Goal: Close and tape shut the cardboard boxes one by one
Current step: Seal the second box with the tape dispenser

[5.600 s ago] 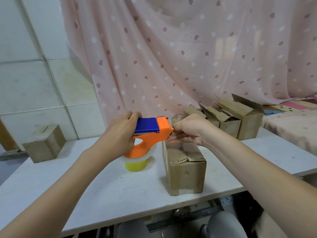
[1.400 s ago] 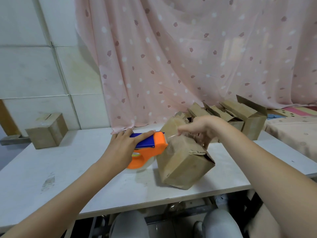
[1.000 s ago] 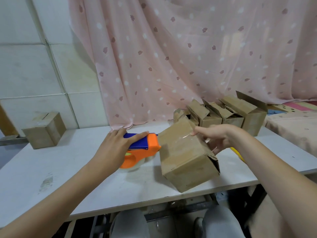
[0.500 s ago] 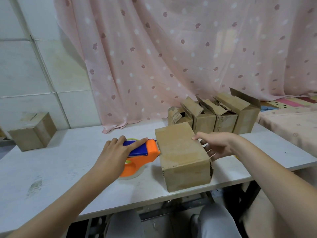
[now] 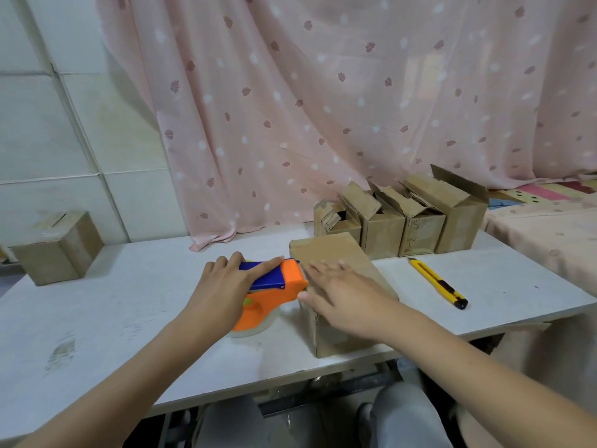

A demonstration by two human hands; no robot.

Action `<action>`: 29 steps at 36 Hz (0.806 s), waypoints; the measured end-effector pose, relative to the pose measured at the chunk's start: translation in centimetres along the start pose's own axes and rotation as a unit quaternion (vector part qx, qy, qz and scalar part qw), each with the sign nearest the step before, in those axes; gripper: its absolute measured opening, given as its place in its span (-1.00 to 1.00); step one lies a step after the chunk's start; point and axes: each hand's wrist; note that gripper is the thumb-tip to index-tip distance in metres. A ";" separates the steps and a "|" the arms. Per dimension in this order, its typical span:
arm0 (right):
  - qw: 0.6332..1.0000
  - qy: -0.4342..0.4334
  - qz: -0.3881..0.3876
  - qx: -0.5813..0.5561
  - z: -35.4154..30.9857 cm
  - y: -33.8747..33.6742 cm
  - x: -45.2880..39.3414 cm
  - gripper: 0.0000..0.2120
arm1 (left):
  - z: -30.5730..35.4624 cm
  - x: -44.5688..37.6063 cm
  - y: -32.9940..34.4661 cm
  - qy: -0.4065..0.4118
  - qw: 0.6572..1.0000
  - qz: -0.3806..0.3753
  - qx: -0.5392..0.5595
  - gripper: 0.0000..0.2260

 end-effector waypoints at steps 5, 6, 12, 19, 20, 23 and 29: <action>0.999 0.007 0.022 0.030 0.9 1.1 -0.3 -0.33 | -1.4 0.4 1.1 0.012 1.000 0.012 0.016 0.04; 0.999 0.011 0.025 0.034 0.9 1.3 -0.4 -0.33 | -1.4 0.6 1.0 0.013 0.999 0.018 0.023 0.05; 0.999 0.021 0.030 0.033 0.8 1.5 -0.4 -0.37 | -1.5 1.7 1.2 0.018 0.999 0.021 0.044 0.10; 0.998 0.031 0.036 0.034 0.7 1.7 -0.6 -0.41 | -1.7 1.6 0.3 0.001 1.000 0.009 0.006 0.04; 0.998 0.034 0.035 0.034 0.7 1.6 -0.6 -0.41 | -1.9 1.6 0.1 -0.001 1.000 -0.001 0.005 0.03; 0.998 0.039 0.034 0.031 0.5 1.6 -0.6 -0.42 | -2.9 2.3 0.1 -0.007 1.000 -0.026 0.006 0.03; 0.999 0.035 0.028 0.004 0.0 1.0 -0.3 -0.46 | -4.1 3.8 0.5 0.003 1.000 0.009 -0.021 0.02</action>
Point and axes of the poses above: each hand's wrist, its own x-axis away from the middle knuckle, its own y-axis out of the palm, z = x × y, and after that the axes turned 12 degrees about -z, right-handed
